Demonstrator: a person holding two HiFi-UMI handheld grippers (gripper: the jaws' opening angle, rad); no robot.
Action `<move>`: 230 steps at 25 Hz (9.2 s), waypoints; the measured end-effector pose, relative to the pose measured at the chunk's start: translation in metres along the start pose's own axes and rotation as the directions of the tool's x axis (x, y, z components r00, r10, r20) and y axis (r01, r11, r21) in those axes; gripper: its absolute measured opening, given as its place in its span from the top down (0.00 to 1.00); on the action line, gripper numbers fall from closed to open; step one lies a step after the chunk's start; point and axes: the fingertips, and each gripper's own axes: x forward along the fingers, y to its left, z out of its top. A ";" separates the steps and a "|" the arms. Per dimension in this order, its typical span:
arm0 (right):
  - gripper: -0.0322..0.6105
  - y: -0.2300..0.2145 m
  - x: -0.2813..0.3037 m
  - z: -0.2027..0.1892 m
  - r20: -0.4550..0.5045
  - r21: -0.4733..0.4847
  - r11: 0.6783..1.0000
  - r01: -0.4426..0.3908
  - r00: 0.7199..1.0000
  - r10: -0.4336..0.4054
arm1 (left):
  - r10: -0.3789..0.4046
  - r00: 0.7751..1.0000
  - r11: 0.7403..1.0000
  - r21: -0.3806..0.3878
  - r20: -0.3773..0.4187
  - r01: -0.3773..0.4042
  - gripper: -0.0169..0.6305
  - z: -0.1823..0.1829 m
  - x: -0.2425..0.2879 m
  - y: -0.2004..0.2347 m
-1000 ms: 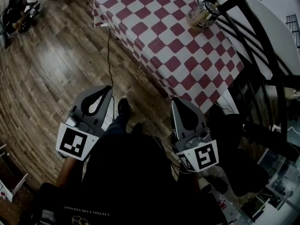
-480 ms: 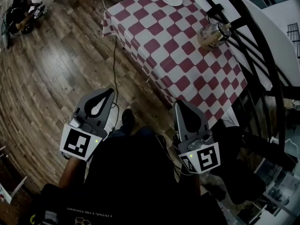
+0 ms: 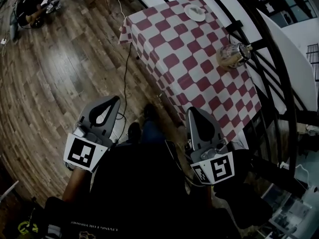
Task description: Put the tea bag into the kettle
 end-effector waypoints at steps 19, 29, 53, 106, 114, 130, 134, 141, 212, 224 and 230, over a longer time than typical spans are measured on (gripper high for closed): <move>0.92 -0.021 0.091 0.004 0.033 0.002 0.992 -0.126 0.991 0.126 | 0.128 0.992 0.991 -0.027 -0.001 -0.128 0.98 0.004 0.023 0.067; 0.92 -0.095 0.179 0.012 0.014 0.040 0.982 -0.187 0.982 0.186 | 0.189 0.980 0.980 -0.050 -0.060 -0.192 0.98 0.028 0.101 0.124; 0.92 -0.295 0.319 0.001 -0.056 0.120 0.991 -0.065 0.996 0.072 | 0.123 0.976 0.992 -0.009 -0.180 -0.127 0.98 0.082 0.307 0.213; 0.92 -0.410 0.258 -0.033 -0.244 0.141 0.701 0.699 0.711 -0.659 | -0.526 0.713 0.672 0.288 -0.463 0.682 0.96 0.023 0.686 0.187; 0.92 -0.404 0.245 -0.046 -0.325 0.158 0.582 0.797 0.599 -0.732 | -0.520 0.627 0.571 0.309 -0.580 0.760 0.88 -0.034 0.751 0.165; 0.92 -0.395 0.231 -0.050 -0.379 0.130 0.490 0.862 0.500 -0.779 | -0.554 0.625 0.546 0.327 -0.550 0.771 0.97 -0.028 0.761 0.149; 0.92 -0.394 0.228 -0.046 -0.361 0.078 0.504 0.860 0.495 -0.790 | -0.585 0.615 0.537 0.315 -0.529 0.782 0.97 -0.009 0.735 0.157; 0.92 -0.412 0.197 -0.037 -0.341 0.013 0.451 0.892 0.428 -0.837 | -0.651 0.610 0.545 0.282 -0.452 0.790 0.97 0.025 0.700 0.158; 0.79 -0.549 0.065 -0.101 -0.299 0.002 0.666 0.746 0.636 -0.711 | -0.478 0.821 0.756 0.330 -0.313 0.566 0.97 0.072 0.481 0.033; 0.79 -0.523 0.025 -0.075 -0.216 0.003 0.639 0.769 0.624 -0.751 | -0.541 0.776 0.689 0.358 -0.324 0.630 0.97 0.073 0.486 -0.013; 0.79 -0.505 -0.006 -0.058 -0.166 -0.003 0.606 0.795 0.597 -0.785 | -0.593 0.739 0.633 0.382 -0.320 0.673 0.97 0.077 0.497 -0.053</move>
